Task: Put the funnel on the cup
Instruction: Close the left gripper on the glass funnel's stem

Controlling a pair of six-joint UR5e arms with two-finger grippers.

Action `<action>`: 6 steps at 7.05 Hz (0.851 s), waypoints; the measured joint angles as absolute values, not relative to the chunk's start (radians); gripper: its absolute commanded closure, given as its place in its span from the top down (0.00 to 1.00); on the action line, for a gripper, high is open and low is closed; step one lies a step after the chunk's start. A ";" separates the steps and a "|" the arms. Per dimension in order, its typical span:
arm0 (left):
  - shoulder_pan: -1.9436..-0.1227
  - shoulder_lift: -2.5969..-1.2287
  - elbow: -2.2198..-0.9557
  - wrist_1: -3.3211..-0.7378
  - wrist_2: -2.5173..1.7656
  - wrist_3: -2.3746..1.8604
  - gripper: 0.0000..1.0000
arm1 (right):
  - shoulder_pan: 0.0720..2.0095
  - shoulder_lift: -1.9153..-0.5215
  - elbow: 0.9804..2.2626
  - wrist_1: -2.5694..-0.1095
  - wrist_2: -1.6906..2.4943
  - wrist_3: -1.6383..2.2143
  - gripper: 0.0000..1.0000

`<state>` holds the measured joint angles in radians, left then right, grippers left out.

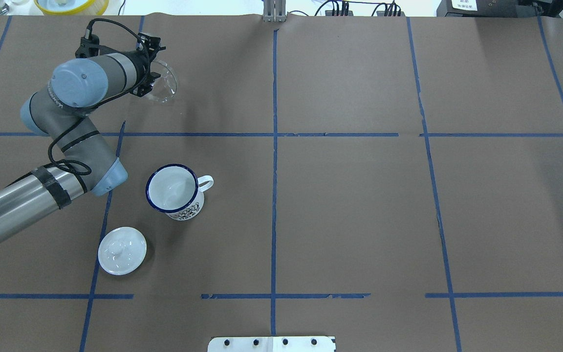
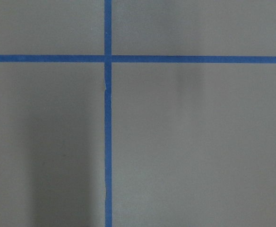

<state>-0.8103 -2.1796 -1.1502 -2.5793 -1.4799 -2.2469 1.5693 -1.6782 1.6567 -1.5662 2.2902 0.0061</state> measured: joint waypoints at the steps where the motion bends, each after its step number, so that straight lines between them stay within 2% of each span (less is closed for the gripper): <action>1: -0.814 -2.180 -1.150 -2.587 -1.479 -2.242 0.00 | 1.569 -1.678 1.657 -1.566 2.290 0.006 1.00; 4: -0.822 -2.178 -1.157 -2.590 -1.478 -2.233 0.00 | 1.569 -1.678 1.657 -1.566 2.290 0.006 1.00; 6: -0.843 -2.175 -1.239 -2.578 -1.492 -2.220 0.00 | 1.569 -1.678 1.657 -1.566 2.290 0.006 1.00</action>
